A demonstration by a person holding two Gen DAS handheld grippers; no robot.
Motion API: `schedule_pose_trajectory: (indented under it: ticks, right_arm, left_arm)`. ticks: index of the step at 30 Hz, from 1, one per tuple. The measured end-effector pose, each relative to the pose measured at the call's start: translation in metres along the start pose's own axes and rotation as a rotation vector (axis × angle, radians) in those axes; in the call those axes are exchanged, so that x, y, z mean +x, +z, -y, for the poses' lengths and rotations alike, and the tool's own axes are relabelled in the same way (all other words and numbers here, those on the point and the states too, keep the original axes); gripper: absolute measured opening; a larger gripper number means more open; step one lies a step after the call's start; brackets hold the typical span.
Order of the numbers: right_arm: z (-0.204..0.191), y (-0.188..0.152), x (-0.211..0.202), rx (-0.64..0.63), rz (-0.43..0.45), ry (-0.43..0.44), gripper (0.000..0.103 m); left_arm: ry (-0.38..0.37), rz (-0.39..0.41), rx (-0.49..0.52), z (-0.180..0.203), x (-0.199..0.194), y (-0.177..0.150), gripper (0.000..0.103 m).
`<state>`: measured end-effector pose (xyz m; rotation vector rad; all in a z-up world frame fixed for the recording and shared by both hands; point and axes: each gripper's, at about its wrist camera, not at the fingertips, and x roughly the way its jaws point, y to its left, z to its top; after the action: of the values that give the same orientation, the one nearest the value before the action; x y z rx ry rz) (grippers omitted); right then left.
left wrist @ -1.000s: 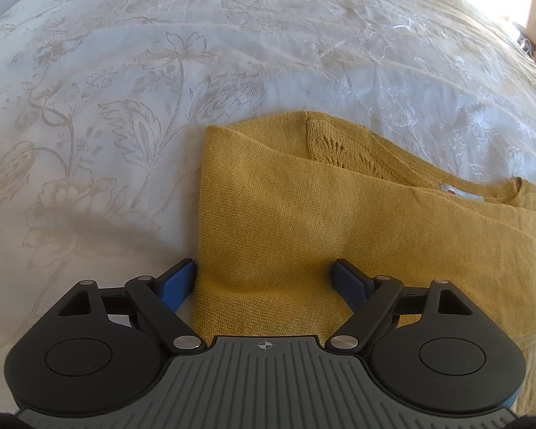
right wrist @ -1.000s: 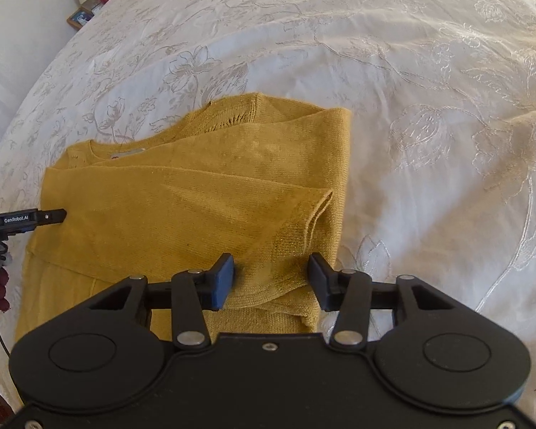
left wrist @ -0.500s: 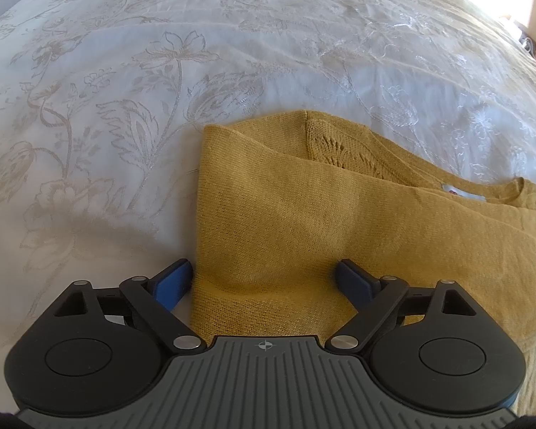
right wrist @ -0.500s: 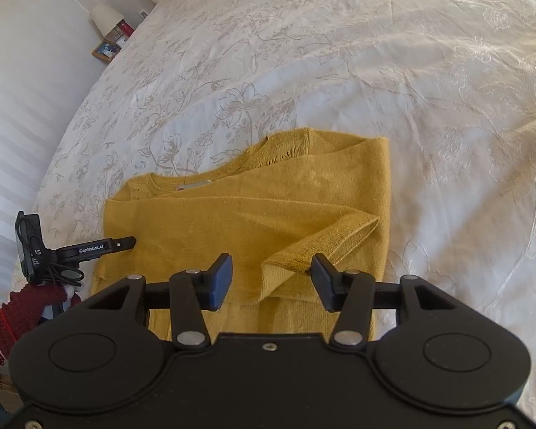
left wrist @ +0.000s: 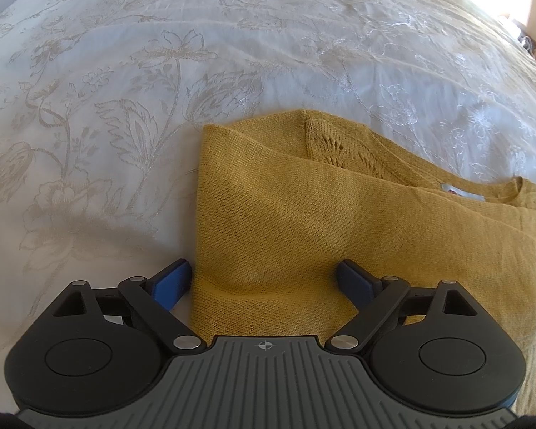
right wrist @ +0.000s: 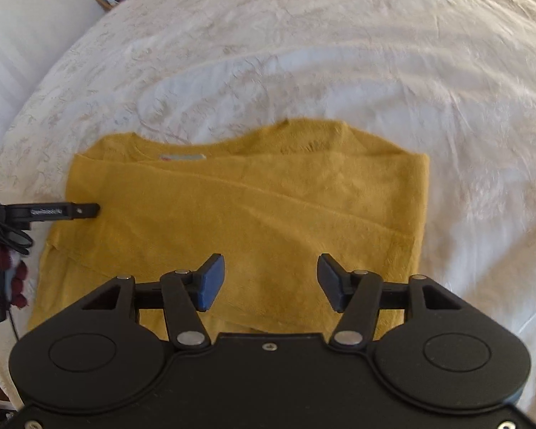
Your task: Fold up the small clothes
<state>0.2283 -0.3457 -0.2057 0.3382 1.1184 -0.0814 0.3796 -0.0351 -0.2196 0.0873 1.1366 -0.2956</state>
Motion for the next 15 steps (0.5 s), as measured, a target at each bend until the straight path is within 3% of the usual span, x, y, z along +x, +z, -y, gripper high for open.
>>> schedule_pose_trajectory:
  ticks: [2, 5, 7, 10, 12, 15]
  right_arm:
    - [0.014, -0.009, 0.006, 0.033, -0.020, -0.069, 0.063]
    - [0.021, -0.012, -0.004, 0.071, 0.002, -0.081, 0.065]
    - [0.020, -0.012, -0.013, 0.076, 0.019, -0.110, 0.078]
    - [0.021, -0.018, -0.032, 0.113, 0.069, -0.084, 0.081]
    - [0.020, -0.024, -0.045, 0.128, 0.100, -0.082, 0.092]
    - [0.016, -0.039, -0.060, 0.122, 0.124, -0.074, 0.094]
  left_arm:
    - [-0.008, -0.001, 0.018, -0.001, -0.001, -0.002, 0.093]
    - [-0.002, -0.022, 0.032, -0.001, -0.003, -0.004, 0.098]
    - [-0.007, -0.029, 0.031, -0.002, -0.009, -0.006, 0.098]
    - [-0.016, -0.026, 0.031, -0.002, -0.024, -0.014, 0.098]
    - [-0.020, -0.011, 0.033, -0.002, -0.040, -0.022, 0.098]
    - [-0.026, 0.004, 0.021, -0.002, -0.065, -0.042, 0.098]
